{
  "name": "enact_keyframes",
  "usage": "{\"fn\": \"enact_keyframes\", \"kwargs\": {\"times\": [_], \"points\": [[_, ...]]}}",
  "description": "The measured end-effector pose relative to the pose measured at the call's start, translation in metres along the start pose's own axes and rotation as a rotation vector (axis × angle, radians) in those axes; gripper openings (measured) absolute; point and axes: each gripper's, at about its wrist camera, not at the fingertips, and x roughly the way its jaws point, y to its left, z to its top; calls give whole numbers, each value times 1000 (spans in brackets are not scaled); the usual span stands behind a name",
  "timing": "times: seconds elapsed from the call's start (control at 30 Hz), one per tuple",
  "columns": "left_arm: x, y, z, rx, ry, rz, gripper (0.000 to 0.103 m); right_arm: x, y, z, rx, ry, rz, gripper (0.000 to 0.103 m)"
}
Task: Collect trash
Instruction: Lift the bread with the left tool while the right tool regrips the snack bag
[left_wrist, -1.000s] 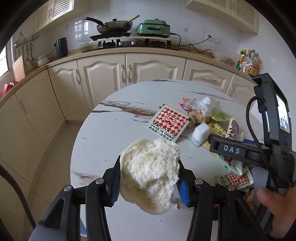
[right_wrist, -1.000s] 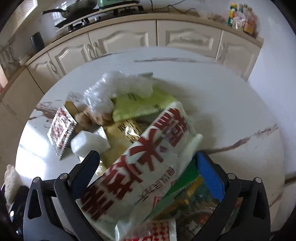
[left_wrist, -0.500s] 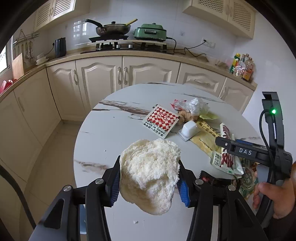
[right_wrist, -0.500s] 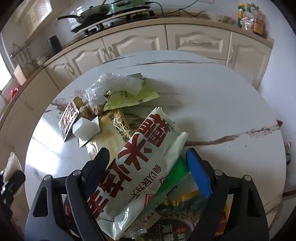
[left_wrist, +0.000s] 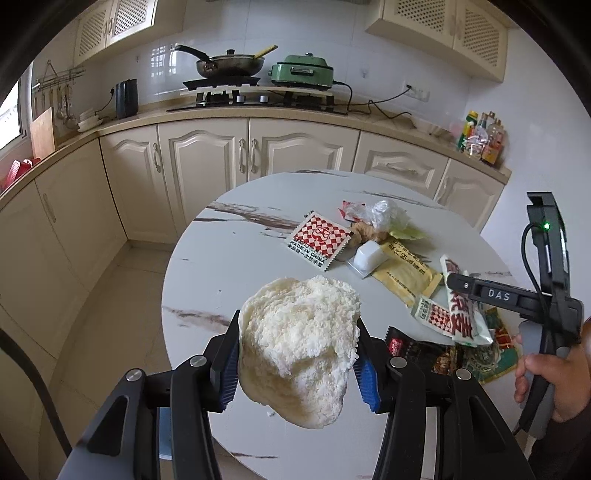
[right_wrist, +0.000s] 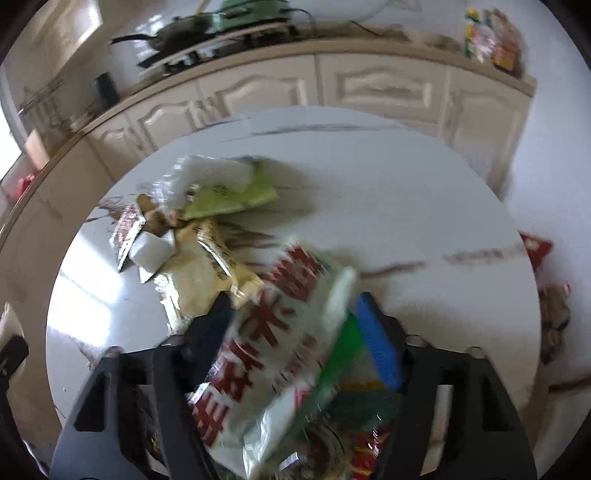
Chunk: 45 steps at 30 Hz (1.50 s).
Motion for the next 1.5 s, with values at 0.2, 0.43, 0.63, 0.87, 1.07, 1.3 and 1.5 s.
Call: {"fn": "enact_keyframes", "kwargs": {"times": [0.2,0.43,0.63,0.87,1.07,1.3,1.5], "points": [[-8,-5,-1,10,3,-6,49,-10,15,-11,20,-6,-59,88],[-16,2,-3,14,-1,5,49,13,15,-8,-31,35,-89,80],[-15,8,-4,-8,-3,3,49,8,-8,-7,-64,30,-16,71],[-14,3,-4,7,2,-7,50,0,-28,0,-49,-12,46,55],[-16,1,-3,13,1,-9,50,-2,-30,4,-53,-19,55,52],[-19,0,-5,14,-6,-10,50,-7,-21,-1,-92,-32,45,28],[-26,3,-8,14,-12,-15,50,-16,-23,4,-89,-54,7,27]]}}
